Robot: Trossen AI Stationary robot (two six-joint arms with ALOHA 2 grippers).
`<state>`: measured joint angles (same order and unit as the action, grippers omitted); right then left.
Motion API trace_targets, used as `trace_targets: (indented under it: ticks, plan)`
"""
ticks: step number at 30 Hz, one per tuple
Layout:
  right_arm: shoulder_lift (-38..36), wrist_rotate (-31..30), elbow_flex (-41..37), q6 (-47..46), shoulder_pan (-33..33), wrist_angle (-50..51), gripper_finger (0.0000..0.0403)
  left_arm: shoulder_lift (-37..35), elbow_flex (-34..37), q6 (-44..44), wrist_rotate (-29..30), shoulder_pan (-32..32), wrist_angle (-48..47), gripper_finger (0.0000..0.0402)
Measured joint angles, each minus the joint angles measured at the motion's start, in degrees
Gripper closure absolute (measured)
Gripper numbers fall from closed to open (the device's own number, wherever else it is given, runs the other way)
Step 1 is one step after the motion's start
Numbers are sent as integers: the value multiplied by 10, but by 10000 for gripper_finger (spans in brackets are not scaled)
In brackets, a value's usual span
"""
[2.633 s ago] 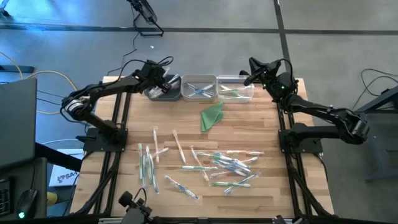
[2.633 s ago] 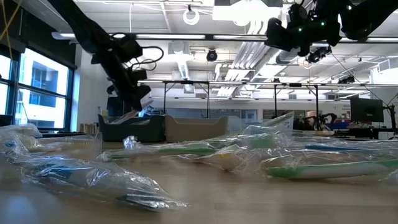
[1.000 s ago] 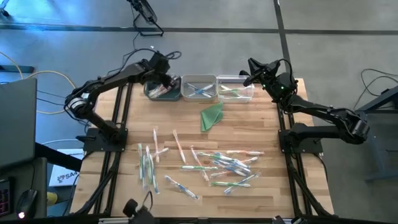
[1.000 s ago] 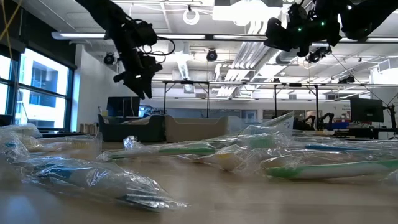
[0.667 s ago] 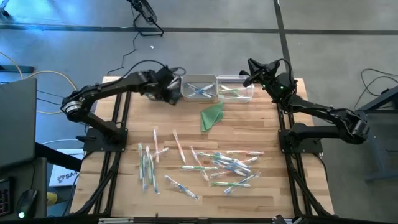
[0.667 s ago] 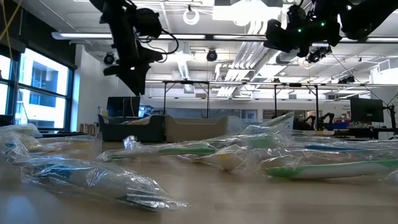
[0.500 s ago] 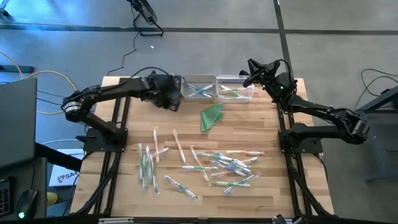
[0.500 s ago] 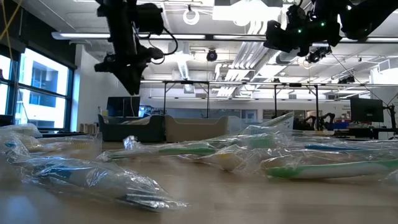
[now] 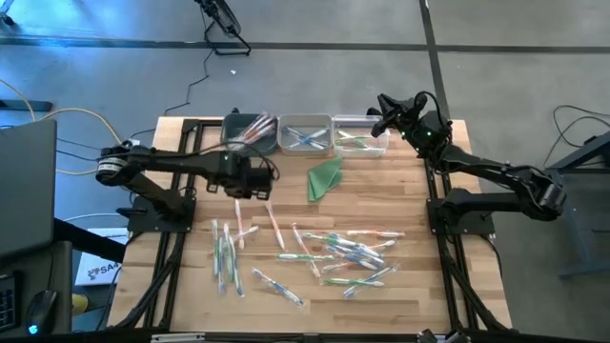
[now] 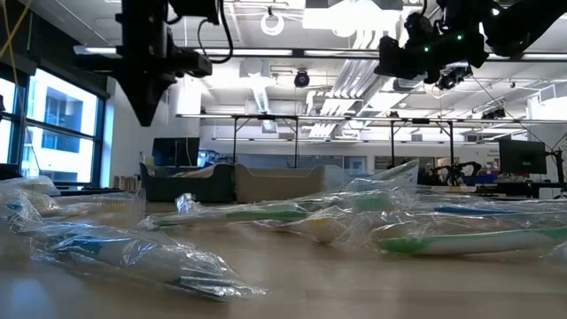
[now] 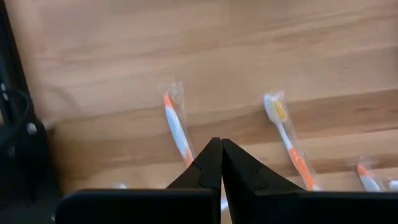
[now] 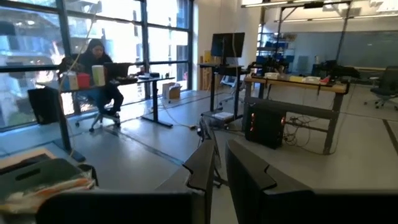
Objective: Pick & Place Toothbrushes
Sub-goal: Put the orange toothbrush into the dark blue bin
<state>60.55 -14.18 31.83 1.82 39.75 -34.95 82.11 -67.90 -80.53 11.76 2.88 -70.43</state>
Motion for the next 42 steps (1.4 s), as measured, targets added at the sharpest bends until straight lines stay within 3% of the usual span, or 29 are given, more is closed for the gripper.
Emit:
trace_targets:
  ticks: [8,19,32,35,42]
  plan:
    - [0,56,0,0,0,5,369,-4,63,-96,5,-59,66,401]
    - [0,58,0,0,0,6,369,-81,160,-176,-8,-90,151,401]
    - [0,58,0,0,0,11,369,-106,168,-189,-6,-89,194,401]
    - [0,58,0,-1,0,12,369,-107,168,-190,17,-89,203,401]
    - [0,58,0,-2,0,13,369,-106,168,-263,23,-89,152,385]
